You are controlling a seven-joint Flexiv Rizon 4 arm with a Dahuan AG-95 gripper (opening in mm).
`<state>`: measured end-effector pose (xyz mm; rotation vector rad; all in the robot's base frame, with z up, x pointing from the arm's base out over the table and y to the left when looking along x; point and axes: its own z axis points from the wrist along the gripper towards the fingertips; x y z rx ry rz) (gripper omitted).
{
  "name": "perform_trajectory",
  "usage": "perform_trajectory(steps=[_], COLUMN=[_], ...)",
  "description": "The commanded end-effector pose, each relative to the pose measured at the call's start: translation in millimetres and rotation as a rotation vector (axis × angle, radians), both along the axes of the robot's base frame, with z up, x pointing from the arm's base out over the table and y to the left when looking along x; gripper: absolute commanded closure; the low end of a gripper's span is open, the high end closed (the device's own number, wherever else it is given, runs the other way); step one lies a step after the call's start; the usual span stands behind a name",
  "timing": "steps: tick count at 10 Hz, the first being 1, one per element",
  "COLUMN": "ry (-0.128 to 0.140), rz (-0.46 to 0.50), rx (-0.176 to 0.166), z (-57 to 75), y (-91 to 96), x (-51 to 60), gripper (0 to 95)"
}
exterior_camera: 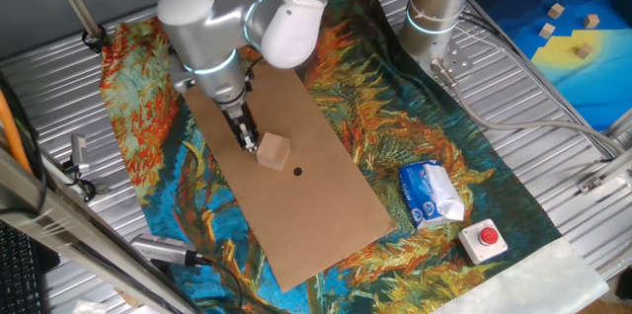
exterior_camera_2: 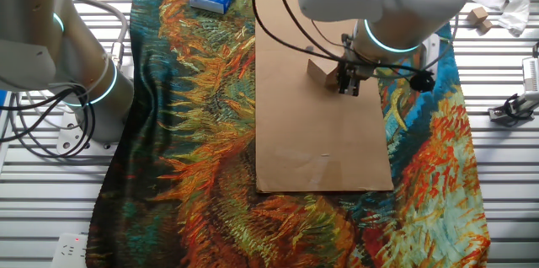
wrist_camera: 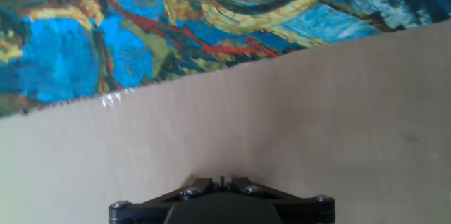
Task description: Use the gripper to push the small block from left to right
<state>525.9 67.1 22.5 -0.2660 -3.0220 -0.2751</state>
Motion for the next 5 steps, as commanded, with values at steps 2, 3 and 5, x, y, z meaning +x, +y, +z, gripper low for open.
perform_trajectory(steps=[2,3,5], ry=[0.004,0.008,0.012], rz=[0.024,0.051,0.097], rx=[-0.025,-0.064,-0.088], z=[3.8,5.3,12.6], y=[-2.8,-6.8,-24.5], x=[-3.6,-5.7,-16.3], gripper=[95.0,95.0,95.0])
